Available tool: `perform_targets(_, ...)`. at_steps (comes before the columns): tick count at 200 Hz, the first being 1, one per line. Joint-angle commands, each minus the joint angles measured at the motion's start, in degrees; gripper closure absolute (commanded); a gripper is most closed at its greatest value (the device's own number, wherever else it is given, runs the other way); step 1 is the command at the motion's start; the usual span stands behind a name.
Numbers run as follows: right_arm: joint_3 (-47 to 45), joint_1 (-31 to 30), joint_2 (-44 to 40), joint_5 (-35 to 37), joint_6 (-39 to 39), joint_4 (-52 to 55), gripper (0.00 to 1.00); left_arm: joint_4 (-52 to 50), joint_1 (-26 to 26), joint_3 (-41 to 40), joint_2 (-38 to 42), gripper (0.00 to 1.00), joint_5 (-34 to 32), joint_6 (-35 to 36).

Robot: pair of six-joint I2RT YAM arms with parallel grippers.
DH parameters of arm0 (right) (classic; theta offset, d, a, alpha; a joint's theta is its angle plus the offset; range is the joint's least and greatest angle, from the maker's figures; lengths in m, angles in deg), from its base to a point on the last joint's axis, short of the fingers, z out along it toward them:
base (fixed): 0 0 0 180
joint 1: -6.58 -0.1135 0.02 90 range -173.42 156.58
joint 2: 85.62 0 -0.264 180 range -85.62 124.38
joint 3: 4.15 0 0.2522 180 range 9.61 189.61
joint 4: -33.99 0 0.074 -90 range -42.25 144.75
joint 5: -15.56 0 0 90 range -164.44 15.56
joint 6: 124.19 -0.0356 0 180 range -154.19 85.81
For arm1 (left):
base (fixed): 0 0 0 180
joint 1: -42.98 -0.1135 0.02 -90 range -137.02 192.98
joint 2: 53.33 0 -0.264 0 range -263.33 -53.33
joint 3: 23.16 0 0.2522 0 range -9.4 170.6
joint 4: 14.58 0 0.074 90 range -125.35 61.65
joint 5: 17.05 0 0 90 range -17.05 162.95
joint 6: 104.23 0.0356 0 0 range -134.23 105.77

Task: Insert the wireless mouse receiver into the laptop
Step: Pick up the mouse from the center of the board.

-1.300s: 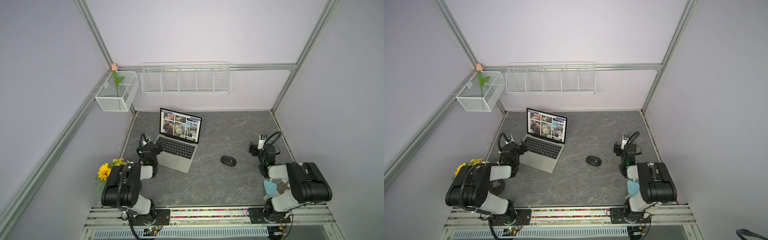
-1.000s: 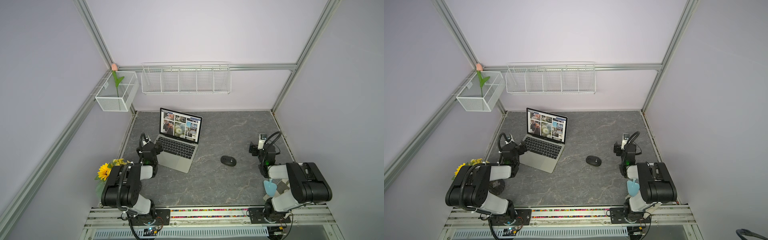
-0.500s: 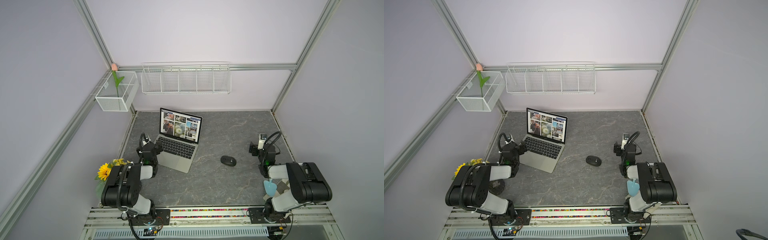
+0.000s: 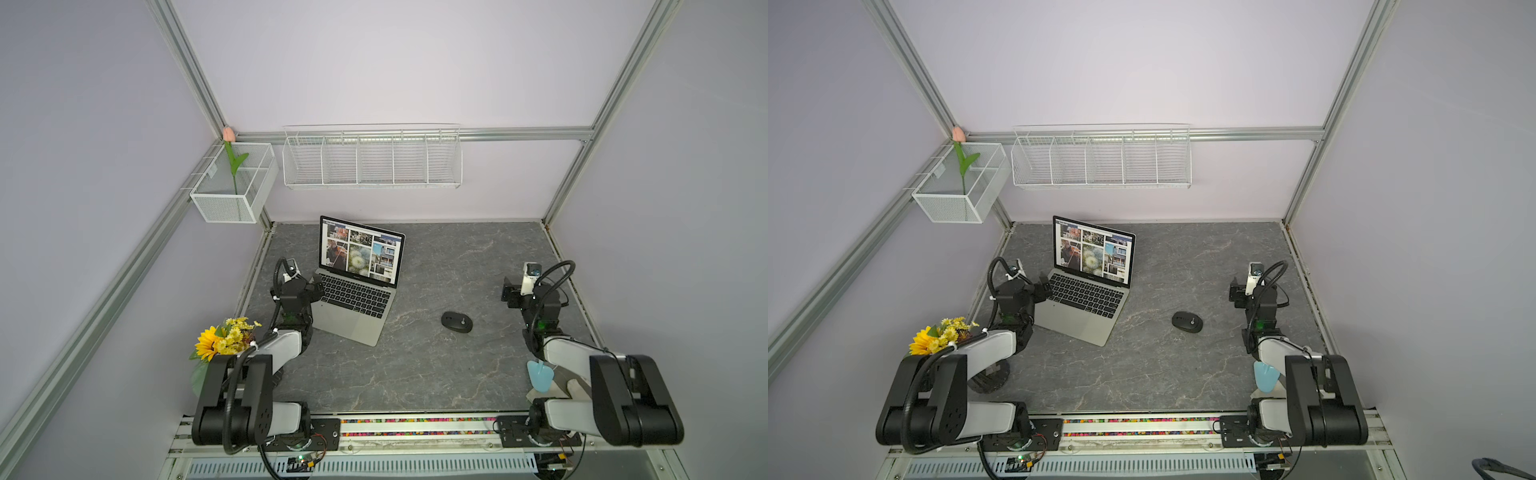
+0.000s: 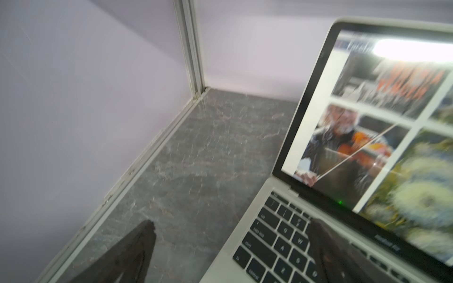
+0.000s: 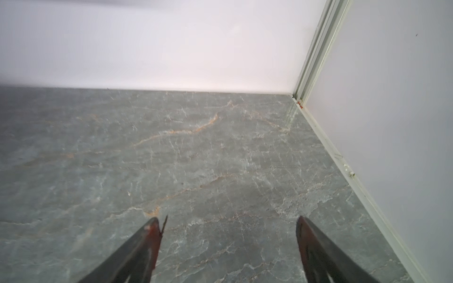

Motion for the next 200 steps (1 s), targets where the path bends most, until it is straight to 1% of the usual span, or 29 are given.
perform_targets(1, 6.4, -0.8, -5.0, -5.1, -1.4, 16.8, 0.11, -4.4, 0.8, 1.1, 5.2, 0.01, 1.0, -2.5)
perform_targets(11, 9.8, -1.6, -5.8, -7.0, -2.4, 23.5, 0.11, -4.9, 1.1, 1.4, 7.2, 0.01, 0.7, -5.5)
perform_targets(19, 12.0, -2.6, -6.0, -7.9, -3.6, 27.8, 0.11, -6.7, 1.4, 2.2, 8.6, 0.01, -0.6, -9.2)
perform_targets(35, 15.3, -5.2, -5.5, -9.1, -7.2, 34.8, 0.11, -13.1, 1.9, 4.7, 10.4, 0.01, -2.8, -18.4)
perform_targets(47, 17.0, -7.0, -4.6, -9.7, -11.9, 39.4, 0.11, -19.0, 2.1, 6.8, 11.0, 0.01, -3.2, -24.6)
perform_targets(59, 17.8, -8.1, -3.7, -12.4, -16.1, 43.3, 0.11, -24.2, 2.1, 8.6, 11.1, 0.01, -2.2, -29.2)
perform_targets(71, 18.3, -9.0, -2.5, -13.1, -20.9, 47.2, 0.11, -27.3, 2.1, 9.0, 11.2, 0.01, 0.0, -33.9)
perform_targets(85, 17.8, -9.7, -1.0, -17.1, -25.5, 49.5, 0.11, -27.9, 2.2, 8.0, 11.4, 0.01, 3.9, -39.1)
perform_targets(95, 17.2, -9.8, 0.2, -20.1, -26.6, 50.1, 0.11, -26.8, 2.2, 6.8, 11.1, 0.01, 7.8, -41.8)
perform_targets(97, 17.3, -11.0, 0.5, -20.5, -26.5, 50.5, 0.11, -26.7, 2.2, 6.7, 11.0, 0.01, 8.7, -42.5)
perform_targets(105, 17.6, -12.2, 1.4, -20.7, -26.2, 51.6, 0.11, -26.5, 2.2, 6.1, 10.6, 0.01, 11.4, -44.6)
perform_targets(120, 18.6, -14.2, 3.6, -19.8, -24.0, 53.3, 0.11, -26.4, 2.3, 5.8, 9.3, 0.01, 16.1, -46.2)
perform_targets(130, 19.7, -15.8, 5.3, -18.1, -22.7, 53.8, 0.11, -26.3, 2.4, 5.7, 8.5, 0.01, 18.0, -47.0)
perform_targets(140, 20.7, -16.8, 7.0, -18.0, -21.3, 52.8, 0.11, -25.5, 2.5, 5.3, 7.8, 0.01, 19.2, -47.7)
perform_targets(156, 22.7, -18.1, 11.1, -19.5, -19.8, 50.3, 0.11, -22.6, 2.7, 4.1, 6.7, 0.01, 21.2, -49.0)
perform_targets(171, 25.1, -19.3, 15.0, -21.1, -18.8, 50.5, 0.11, -19.7, 2.7, 3.4, 5.7, 0.01, 24.1, -49.7)
perform_targets(200, 26.8, -21.8, 18.5, -23.0, -17.1, 53.0, 0.11, -20.1, 3.0, 3.8, 6.1, 0.01, 28.7, -45.6)
